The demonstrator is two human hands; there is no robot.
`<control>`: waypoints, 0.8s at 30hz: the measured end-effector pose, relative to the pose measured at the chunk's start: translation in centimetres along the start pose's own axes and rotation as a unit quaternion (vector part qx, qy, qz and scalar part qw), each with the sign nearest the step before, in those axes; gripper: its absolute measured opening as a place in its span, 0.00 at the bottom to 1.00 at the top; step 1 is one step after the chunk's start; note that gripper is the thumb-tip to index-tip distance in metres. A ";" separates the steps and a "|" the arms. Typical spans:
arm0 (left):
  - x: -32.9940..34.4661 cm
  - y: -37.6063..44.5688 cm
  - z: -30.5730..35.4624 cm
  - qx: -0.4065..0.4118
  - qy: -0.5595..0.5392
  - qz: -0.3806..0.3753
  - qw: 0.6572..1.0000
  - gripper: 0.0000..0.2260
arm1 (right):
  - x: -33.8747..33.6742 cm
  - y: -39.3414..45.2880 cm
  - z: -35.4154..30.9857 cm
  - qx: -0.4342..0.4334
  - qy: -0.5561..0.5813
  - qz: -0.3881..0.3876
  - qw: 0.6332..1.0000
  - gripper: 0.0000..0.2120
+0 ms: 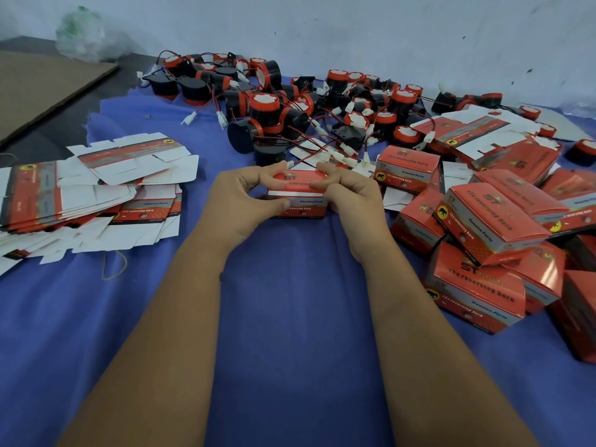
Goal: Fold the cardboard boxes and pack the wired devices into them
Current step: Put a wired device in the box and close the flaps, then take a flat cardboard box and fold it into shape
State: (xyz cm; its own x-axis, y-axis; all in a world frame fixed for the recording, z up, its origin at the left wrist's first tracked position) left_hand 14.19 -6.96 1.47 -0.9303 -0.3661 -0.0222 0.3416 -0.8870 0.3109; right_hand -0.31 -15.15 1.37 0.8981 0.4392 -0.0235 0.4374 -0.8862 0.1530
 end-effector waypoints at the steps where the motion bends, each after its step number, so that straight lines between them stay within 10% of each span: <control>1: 0.0 0.0 0.0 0.000 0.003 0.002 1.000 0.12 | 0.0 0.0 0.0 0.001 0.004 0.003 1.000 0.19; 11: -0.2 0.0 -0.1 0.013 0.127 0.028 0.991 0.07 | 0.1 0.2 0.1 -0.047 -0.135 0.030 0.989 0.12; 17: 1.1 -0.3 0.4 0.018 0.172 -0.018 0.985 0.27 | -0.8 -0.3 -0.5 -0.066 -0.077 0.088 0.991 0.14; 24: -3.4 -0.9 2.4 0.051 0.301 0.241 0.921 0.20 | -2.7 -0.4 -1.5 -0.074 -0.386 0.184 0.901 0.12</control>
State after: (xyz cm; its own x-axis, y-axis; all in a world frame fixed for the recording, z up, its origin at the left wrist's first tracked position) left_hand 16.73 -4.24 3.58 -0.4207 -0.8274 -0.3722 0.6521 -0.5610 0.5100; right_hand -3.03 -15.78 2.81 0.7704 -0.1646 -0.6160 0.1442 -0.8961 0.4197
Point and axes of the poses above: each hand's wrist, its own y-axis towards the middle knuckle, its own x-axis out of the palm, z = x × y, the point moved 8 cm from there along y, towards the middle knuckle, and after that the axes turned 4 degrees about -y, right-handed, at the moved point
